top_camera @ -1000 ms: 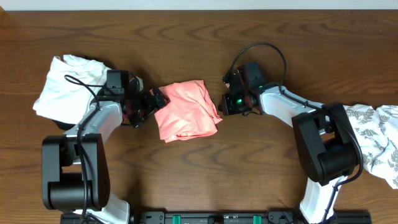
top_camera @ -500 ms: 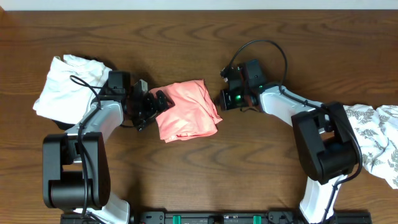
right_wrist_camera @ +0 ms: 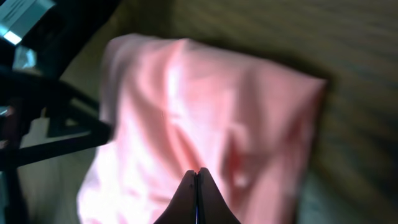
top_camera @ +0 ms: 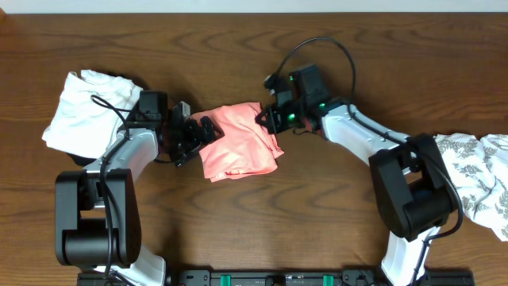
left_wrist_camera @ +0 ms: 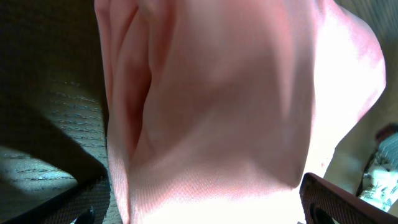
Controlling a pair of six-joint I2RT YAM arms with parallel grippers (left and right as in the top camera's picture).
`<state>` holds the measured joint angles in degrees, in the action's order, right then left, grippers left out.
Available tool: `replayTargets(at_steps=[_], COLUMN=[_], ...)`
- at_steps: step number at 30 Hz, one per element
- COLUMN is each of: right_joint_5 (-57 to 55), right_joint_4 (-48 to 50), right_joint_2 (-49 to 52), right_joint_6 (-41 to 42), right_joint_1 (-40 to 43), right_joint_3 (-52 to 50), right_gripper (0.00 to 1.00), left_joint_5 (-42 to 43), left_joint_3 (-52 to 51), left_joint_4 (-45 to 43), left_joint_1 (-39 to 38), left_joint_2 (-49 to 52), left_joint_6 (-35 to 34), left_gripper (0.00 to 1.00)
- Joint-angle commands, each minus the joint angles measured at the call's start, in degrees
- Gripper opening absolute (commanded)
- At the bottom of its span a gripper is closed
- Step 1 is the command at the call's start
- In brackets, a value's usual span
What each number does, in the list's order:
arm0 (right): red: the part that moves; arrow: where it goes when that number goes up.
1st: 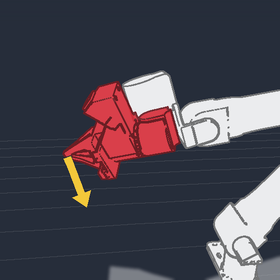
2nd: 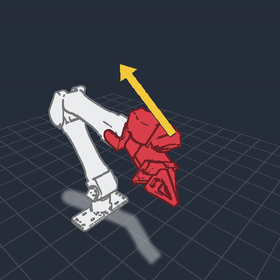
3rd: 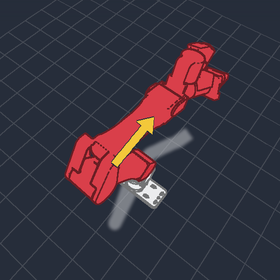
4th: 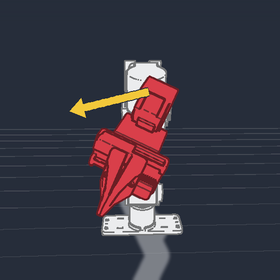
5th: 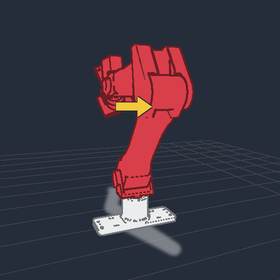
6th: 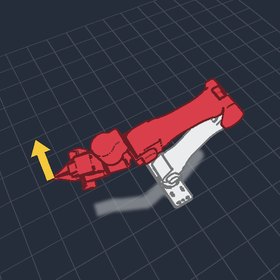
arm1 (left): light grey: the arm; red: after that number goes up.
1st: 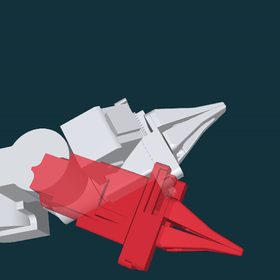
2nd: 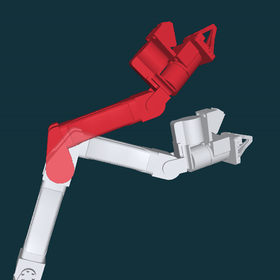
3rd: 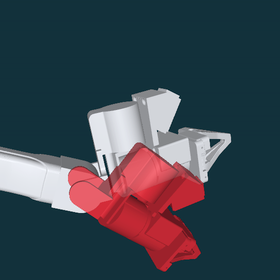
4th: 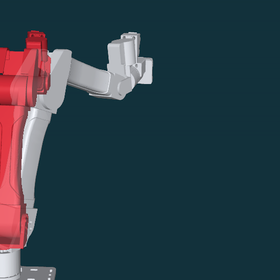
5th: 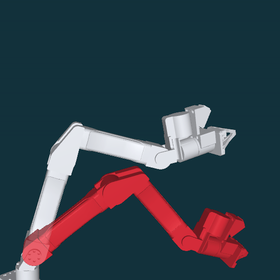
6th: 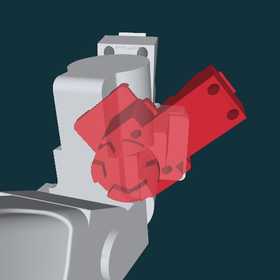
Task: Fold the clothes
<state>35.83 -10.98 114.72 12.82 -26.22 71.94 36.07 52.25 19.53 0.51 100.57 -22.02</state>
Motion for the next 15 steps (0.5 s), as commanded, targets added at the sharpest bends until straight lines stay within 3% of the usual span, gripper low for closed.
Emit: replayTargets(at_steps=[1, 15], right_joint_5=[2.38, -5.40], right_joint_4=[-0.37, -2.49], right_joint_2=[-1.25, 3.04], right_joint_6=[-1.77, -2.62], right_joint_1=[-1.73, -4.02], right_joint_3=[0.59, -0.09], right_gripper=[0.01, 0.01], left_joint_5=[-2.21, -2.19], left_joint_3=[-1.14, -1.14], left_joint_4=[0.20, 0.04], left_joint_1=[-0.48, -0.48], left_joint_2=[2.75, 2.73], left_joint_6=[1.44, 1.44], left_gripper=[0.98, 0.98])
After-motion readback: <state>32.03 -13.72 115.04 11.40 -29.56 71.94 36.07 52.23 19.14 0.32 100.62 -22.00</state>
